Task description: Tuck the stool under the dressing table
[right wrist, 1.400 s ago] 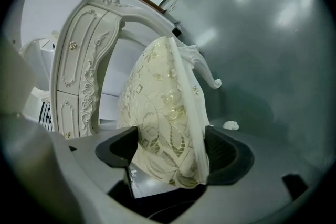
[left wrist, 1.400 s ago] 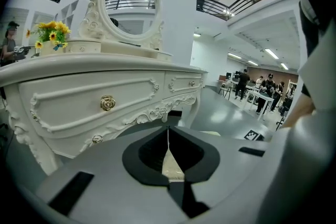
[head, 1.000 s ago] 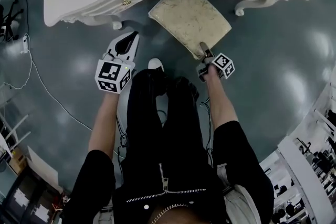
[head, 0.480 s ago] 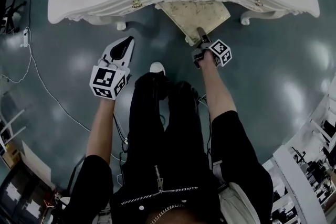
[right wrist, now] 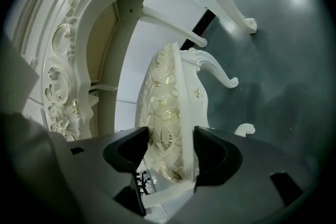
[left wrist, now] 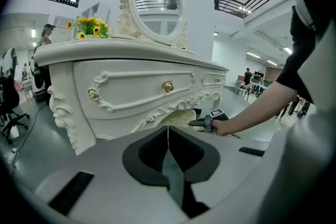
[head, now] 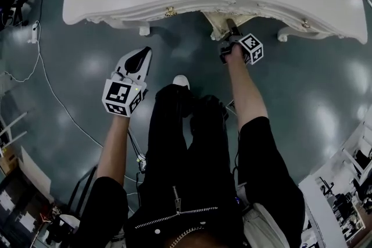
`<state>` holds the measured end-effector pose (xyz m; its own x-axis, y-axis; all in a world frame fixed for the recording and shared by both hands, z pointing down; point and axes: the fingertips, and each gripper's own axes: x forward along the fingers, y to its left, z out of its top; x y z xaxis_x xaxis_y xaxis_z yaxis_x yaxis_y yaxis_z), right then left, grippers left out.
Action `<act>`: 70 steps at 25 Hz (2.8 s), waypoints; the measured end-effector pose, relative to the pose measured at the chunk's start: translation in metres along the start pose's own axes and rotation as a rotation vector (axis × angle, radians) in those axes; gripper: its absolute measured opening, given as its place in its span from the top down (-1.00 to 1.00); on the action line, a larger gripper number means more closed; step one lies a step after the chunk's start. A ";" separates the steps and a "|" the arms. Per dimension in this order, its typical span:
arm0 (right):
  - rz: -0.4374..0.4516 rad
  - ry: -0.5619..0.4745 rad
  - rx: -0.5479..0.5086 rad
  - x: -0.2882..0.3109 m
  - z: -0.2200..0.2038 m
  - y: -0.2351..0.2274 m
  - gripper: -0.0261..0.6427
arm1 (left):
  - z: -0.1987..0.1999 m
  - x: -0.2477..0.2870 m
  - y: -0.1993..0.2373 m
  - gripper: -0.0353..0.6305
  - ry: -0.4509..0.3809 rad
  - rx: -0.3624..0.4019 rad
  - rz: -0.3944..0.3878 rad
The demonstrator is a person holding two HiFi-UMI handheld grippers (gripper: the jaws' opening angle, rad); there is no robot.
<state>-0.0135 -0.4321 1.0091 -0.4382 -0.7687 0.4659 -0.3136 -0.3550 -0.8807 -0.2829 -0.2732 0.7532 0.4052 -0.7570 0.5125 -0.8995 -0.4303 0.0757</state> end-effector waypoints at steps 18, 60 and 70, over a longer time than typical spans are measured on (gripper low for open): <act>-0.009 0.155 -0.651 -0.125 -0.023 0.101 0.91 | 0.073 -0.048 -0.046 0.82 -0.032 -0.082 0.002; 0.358 -0.193 -1.473 -0.508 -0.032 0.514 0.92 | 0.349 -0.247 -0.193 0.82 -0.365 0.103 0.015; 0.341 -0.192 -1.460 -0.513 -0.035 0.501 0.92 | 0.339 -0.246 -0.198 0.82 -0.355 0.100 0.005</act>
<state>0.0245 -0.1971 0.3316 -0.5835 -0.7993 0.1435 -0.8100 0.5856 -0.0319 -0.1489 -0.1680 0.3218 0.4478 -0.8754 0.1823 -0.8886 -0.4584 -0.0187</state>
